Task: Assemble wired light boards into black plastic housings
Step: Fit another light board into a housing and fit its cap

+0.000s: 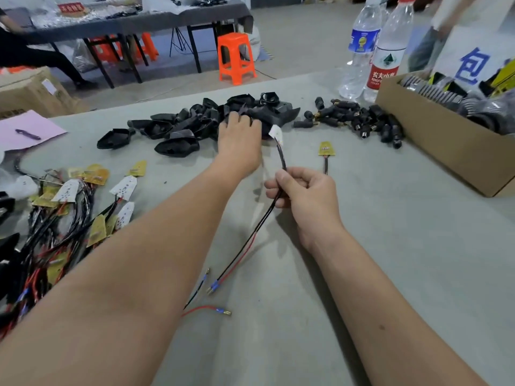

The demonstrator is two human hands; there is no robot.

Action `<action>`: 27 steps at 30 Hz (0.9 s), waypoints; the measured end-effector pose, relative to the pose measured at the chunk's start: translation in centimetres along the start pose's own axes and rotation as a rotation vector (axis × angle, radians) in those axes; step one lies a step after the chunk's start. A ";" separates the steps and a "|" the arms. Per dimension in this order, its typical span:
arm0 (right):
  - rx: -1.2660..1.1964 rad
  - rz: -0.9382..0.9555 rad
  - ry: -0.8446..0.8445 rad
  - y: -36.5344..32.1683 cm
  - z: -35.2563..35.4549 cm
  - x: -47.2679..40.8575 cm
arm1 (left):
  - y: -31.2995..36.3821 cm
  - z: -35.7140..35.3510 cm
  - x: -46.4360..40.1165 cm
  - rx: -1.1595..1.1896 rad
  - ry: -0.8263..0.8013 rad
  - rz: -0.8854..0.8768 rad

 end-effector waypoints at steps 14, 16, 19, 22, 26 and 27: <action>-0.156 -0.137 -0.059 -0.4 0.5 0.0 | 0.3 1.6 -0.6 0.114 -0.082 -0.243; -0.182 -0.105 -0.087 -0.6 0.2 0.1 | 0.5 2.0 0.4 0.224 -0.099 -0.223; -0.113 -0.064 -0.128 -0.9 -0.2 0.1 | 0.5 2.5 2.5 0.412 -0.102 -0.162; -0.049 -0.072 -0.090 -0.8 -0.1 0.0 | -0.6 2.2 5.6 0.573 -0.161 -0.061; -0.080 -0.137 -0.158 -0.6 0.3 0.1 | -3.1 1.7 10.4 0.623 -0.180 0.142; -0.091 -0.145 -0.176 -0.6 0.4 0.2 | -3.6 1.7 11.6 0.642 -0.145 0.212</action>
Point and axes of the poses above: each hand's wrist, its own x-axis away from the middle knuckle, its own z-axis out of the back of the hand, y = z × x, the point moved 2 cm from there along -x, towards the middle knuckle, and after that the axes turned 4 degrees about -y, right-handed, at the moved point
